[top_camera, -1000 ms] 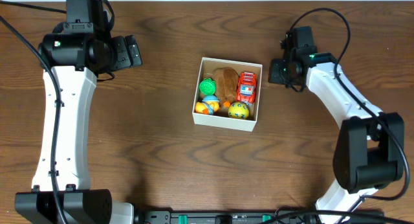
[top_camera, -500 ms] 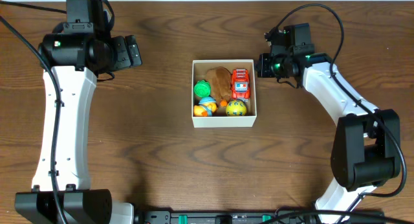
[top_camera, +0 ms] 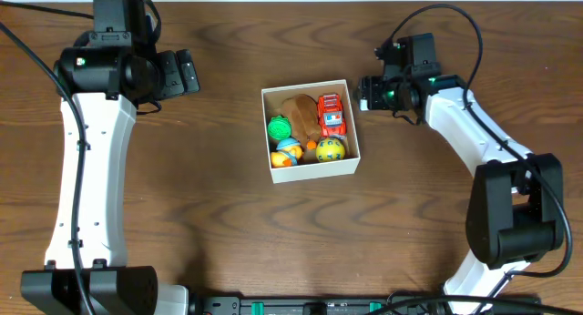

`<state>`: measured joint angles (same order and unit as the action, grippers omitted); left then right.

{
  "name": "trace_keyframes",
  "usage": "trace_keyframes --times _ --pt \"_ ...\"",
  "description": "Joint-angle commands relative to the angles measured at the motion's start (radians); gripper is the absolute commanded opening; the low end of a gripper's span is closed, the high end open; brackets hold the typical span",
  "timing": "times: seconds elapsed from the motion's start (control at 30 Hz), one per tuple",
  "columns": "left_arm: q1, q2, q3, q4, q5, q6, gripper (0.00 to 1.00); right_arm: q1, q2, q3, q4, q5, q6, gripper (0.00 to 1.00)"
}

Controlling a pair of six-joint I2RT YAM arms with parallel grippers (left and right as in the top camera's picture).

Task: Pack container

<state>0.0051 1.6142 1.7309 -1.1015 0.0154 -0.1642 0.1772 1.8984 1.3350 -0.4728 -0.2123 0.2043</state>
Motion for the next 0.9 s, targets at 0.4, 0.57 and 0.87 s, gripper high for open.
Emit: trace_keyframes --times 0.4,0.57,0.87 --pt "0.0 -0.002 0.001 -0.028 -0.008 -0.012 0.98 -0.118 -0.275 0.039 -0.206 0.32 -0.012 0.99" --pt "-0.032 -0.101 -0.011 -0.028 -0.008 -0.011 0.98 -0.127 -0.429 0.037 -0.336 0.429 0.005 0.99" --pt "-0.079 -0.46 -0.285 0.055 -0.009 0.007 0.98 -0.125 -0.743 -0.02 -0.414 0.448 0.057 0.99"
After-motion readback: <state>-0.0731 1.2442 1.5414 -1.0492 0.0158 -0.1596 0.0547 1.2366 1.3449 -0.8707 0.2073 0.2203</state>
